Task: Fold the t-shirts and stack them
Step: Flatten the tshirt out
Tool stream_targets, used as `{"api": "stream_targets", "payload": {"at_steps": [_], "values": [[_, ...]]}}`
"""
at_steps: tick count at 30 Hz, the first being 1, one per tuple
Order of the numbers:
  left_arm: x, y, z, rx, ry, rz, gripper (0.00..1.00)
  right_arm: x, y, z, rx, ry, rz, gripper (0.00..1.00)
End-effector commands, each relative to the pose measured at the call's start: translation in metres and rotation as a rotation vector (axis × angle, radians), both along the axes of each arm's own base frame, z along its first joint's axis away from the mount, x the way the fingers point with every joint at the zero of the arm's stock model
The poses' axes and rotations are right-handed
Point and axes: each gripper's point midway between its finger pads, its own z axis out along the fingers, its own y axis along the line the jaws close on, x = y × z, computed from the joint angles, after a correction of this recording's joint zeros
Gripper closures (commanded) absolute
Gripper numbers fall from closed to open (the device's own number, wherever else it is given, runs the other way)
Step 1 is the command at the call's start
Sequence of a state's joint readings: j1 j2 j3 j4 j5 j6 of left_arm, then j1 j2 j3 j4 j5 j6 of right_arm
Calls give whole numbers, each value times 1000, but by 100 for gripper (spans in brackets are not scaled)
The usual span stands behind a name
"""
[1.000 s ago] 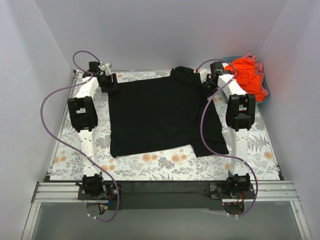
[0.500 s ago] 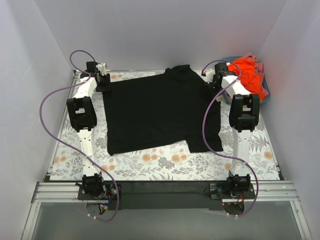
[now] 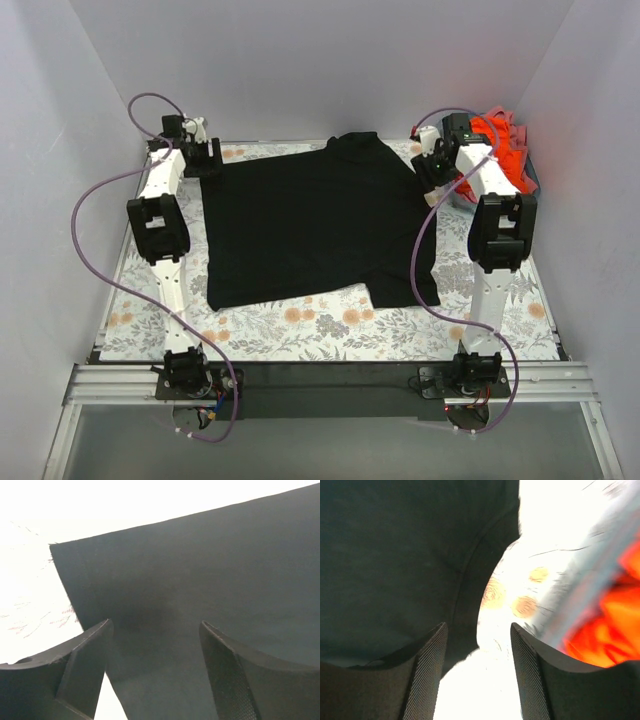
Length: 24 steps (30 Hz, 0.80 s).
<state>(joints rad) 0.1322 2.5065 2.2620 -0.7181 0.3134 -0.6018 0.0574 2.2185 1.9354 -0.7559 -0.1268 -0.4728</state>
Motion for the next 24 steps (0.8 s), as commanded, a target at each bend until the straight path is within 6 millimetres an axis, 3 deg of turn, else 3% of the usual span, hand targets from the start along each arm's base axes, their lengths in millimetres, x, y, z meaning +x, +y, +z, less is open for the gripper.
{"api": "stream_targets", "payload": {"at_steps": [1,2,3,4,5,6,7,8,9,10,12,13,15,16,17,19,24], "values": [[-8,-10,166,-27,-265,-59,30,3,15,108,80,-210,82,39],[-25,-15,151,-38,-200,-71,30,-8,16,104,79,-190,105,38],[-38,-16,154,-37,-184,-83,30,-16,18,118,83,-212,122,39],[-55,-19,165,-25,-187,-109,30,-23,19,118,86,-208,134,39],[-71,-23,161,-31,-150,-124,30,-30,20,115,83,-196,151,40],[-93,-26,135,-46,-68,-140,32,-45,22,109,79,-158,165,42],[-109,-29,146,-31,-81,-169,33,-52,23,104,74,-137,179,43],[-123,-33,139,-40,-51,-186,34,-60,25,99,68,-116,198,44],[-146,-37,112,-60,28,-197,34,-74,26,88,69,-72,207,47],[-159,-39,118,-51,20,-225,36,-81,29,83,70,-53,219,48],[-186,-44,103,-69,88,-246,37,-93,30,72,59,-21,239,51],[-204,-46,87,-80,143,-249,37,-102,30,59,49,16,243,51],[-223,-48,85,-71,151,-264,37,-110,33,46,40,54,258,51],[-238,-49,70,-77,196,-262,37,-116,34,36,35,83,263,51],[-245,-50,71,-74,196,-265,37,-119,35,31,33,99,265,52],[-263,-48,53,-58,256,-266,38,-126,32,12,18,151,266,53],[-288,-41,22,-26,347,-263,39,-141,22,-29,-25,239,258,56]]}}
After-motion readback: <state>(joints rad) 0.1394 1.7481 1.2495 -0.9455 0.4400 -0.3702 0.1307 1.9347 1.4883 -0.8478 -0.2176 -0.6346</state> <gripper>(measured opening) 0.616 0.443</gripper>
